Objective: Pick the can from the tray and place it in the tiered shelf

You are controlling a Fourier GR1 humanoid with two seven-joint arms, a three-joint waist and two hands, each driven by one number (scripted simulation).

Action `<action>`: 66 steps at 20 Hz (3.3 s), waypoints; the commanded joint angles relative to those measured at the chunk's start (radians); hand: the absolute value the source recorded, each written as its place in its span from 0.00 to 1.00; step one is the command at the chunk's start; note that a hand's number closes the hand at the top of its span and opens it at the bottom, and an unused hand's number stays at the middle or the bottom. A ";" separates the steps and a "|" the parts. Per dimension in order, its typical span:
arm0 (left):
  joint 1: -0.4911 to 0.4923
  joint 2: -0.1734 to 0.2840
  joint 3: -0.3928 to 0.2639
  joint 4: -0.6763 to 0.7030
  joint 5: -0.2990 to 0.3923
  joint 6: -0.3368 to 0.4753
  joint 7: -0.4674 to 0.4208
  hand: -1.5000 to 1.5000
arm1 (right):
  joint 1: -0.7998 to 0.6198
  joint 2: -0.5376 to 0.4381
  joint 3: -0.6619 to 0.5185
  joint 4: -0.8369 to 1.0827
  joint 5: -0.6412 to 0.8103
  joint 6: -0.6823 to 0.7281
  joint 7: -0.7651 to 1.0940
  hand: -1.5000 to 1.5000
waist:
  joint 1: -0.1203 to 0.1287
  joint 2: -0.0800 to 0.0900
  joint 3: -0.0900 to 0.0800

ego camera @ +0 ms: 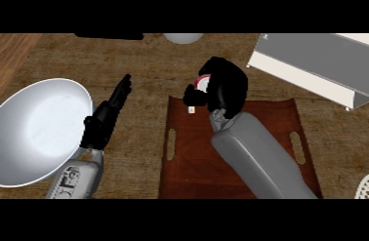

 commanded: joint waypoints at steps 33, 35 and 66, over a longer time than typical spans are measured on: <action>-0.010 0.031 0.063 0.011 0.014 -0.006 0.010 0.50 | -0.578 -0.117 -0.467 0.209 0.592 0.125 0.156 1.00 | -0.066 -0.008 -0.001; 0.058 0.002 0.034 -0.047 0.005 0.013 0.005 0.50 | -0.600 -0.107 -0.483 0.238 0.619 0.104 0.159 1.00 | -0.054 -0.008 0.000; 0.038 0.002 0.035 -0.063 -0.010 -0.008 0.042 0.50 | -0.501 -0.320 -0.720 0.557 0.472 -0.455 -0.320 1.00 | -0.043 -0.002 0.001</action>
